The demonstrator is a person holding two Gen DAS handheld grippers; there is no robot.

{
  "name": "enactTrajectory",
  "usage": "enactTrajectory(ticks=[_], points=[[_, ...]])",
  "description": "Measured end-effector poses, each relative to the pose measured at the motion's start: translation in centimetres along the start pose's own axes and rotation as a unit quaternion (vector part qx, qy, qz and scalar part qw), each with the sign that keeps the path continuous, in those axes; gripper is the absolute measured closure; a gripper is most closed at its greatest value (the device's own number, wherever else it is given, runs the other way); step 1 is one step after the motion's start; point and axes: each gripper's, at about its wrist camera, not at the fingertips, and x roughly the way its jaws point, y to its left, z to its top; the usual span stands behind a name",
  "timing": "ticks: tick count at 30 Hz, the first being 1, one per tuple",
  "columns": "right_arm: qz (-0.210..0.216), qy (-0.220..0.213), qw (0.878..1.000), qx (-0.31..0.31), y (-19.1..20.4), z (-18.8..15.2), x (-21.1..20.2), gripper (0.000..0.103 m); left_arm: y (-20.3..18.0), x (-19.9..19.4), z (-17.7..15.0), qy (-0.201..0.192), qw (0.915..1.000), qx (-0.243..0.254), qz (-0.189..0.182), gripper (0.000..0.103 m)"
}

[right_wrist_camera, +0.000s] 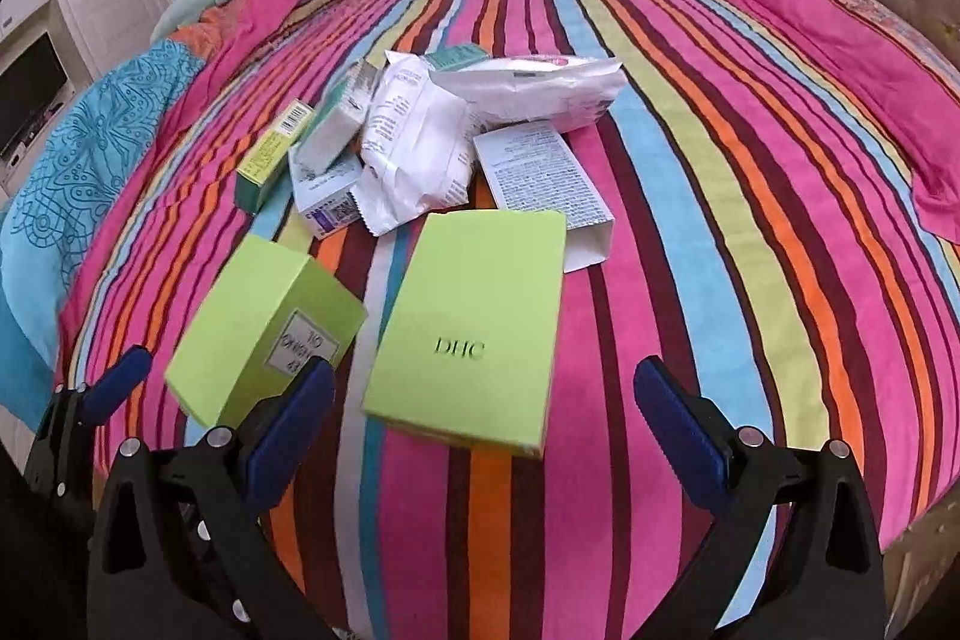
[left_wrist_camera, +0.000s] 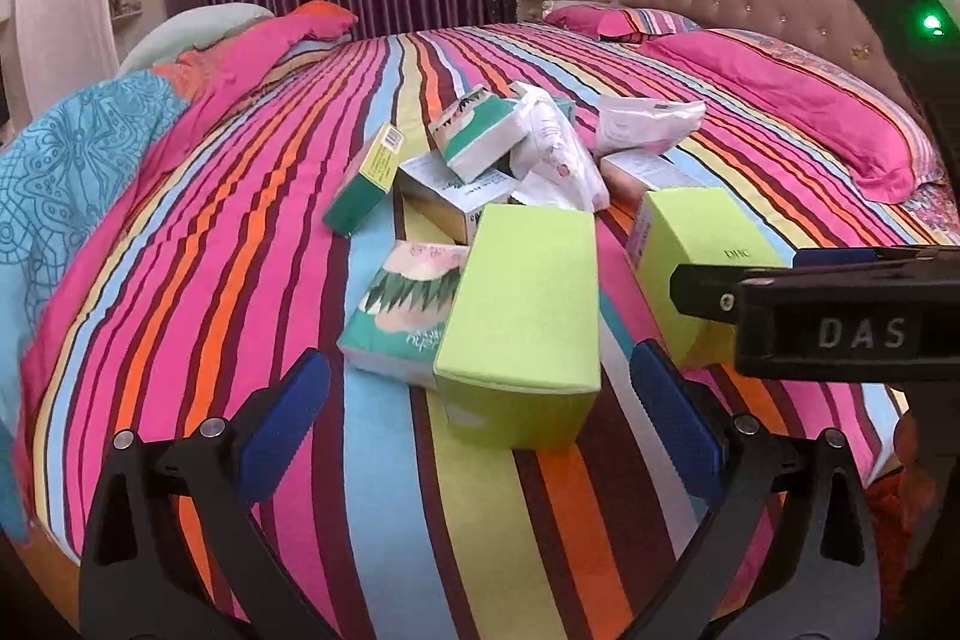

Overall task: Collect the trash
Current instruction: 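Grasp the green box with the left tool while the right tool grasps the DHC box, then carry both green boxes over the wastebasket with both tools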

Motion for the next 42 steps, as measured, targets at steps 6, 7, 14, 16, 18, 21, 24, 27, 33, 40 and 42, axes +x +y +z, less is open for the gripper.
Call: enactTrajectory(ticks=[6,7,14,16,18,21,24,27,33,40,42], points=[[-0.009,0.017,1.000,-0.003,-0.2,0.6,1.7,0.008,-0.6,0.7,0.3,-0.012,0.9997,0.015,0.017,0.006],[-0.012,0.020,1.000,-0.002,-0.3,0.7,2.0,0.008,-0.7,0.7,0.3,-0.016,0.9993,0.022,0.024,0.006],[-0.003,0.038,0.999,0.000,-0.9,0.9,3.2,0.022,-1.3,1.4,0.6,-0.018,0.9984,0.045,0.029,0.028],[-0.001,0.038,0.999,0.001,-1.1,0.9,3.0,0.028,-1.4,1.6,0.6,-0.013,0.9985,0.050,0.016,0.037],[0.009,0.037,0.999,0.006,-1.5,0.9,2.6,0.041,-1.9,1.4,0.4,-0.016,0.9977,0.065,0.013,0.048],[0.021,0.038,0.999,0.017,-2.5,0.7,2.1,0.044,-2.1,1.4,0.3,-0.015,0.9977,0.065,0.011,0.049],[0.039,0.037,0.998,0.031,-3.3,0.3,1.4,0.046,-1.5,1.1,0.2,-0.014,0.9989,0.044,-0.001,0.050],[0.051,0.029,0.997,0.046,-4.1,-0.4,0.3,0.047,-1.2,0.5,0.1,-0.017,0.9992,0.033,-0.012,0.051],[0.060,0.014,0.996,0.066,-5.0,-1.6,-1.7,0.047,-1.1,-0.9,-0.2,-0.019,0.9991,0.018,-0.033,0.051],[0.070,0.006,0.995,0.071,-4.6,-2.6,-3.8,0.047,-0.2,-2.8,-0.6,-0.009,0.9979,-0.019,-0.061,0.051],[0.071,0.001,0.995,0.069,-4.3,-3.0,-4.9,0.047,0.2,-4.0,-0.7,-0.009,0.9970,-0.029,-0.071,0.051]])
